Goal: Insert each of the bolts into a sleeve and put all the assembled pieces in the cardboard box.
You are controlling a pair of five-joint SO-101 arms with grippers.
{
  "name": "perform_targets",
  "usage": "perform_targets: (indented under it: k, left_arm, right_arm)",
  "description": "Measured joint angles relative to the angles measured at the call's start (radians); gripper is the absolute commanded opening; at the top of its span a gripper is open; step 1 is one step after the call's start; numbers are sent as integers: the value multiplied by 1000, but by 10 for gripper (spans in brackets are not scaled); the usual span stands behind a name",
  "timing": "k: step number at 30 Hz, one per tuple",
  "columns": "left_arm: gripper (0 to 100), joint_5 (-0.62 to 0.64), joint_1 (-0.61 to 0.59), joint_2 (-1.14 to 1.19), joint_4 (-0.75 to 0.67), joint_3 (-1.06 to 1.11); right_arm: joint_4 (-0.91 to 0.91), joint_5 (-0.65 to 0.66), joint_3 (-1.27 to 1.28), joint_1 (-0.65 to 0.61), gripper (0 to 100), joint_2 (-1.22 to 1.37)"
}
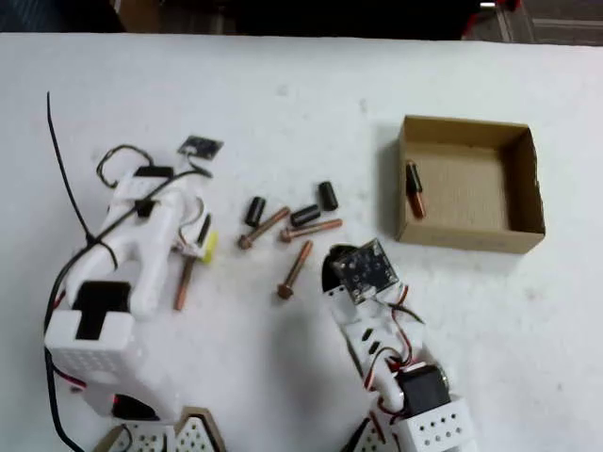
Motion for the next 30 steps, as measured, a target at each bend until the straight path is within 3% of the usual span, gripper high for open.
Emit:
perform_targets:
  k: [17, 24, 30]
  left_arm:
    - [175, 38, -20, 9, 2, -8]
    - [27, 43, -17, 9, 2, -9]
    - [31, 46, -15, 9, 2, -11]
  right_arm:
    - [0, 0, 0, 0, 18, 0]
    - [0, 0, 0, 0, 18, 0]
    - [0, 0, 0, 0, 18, 0]
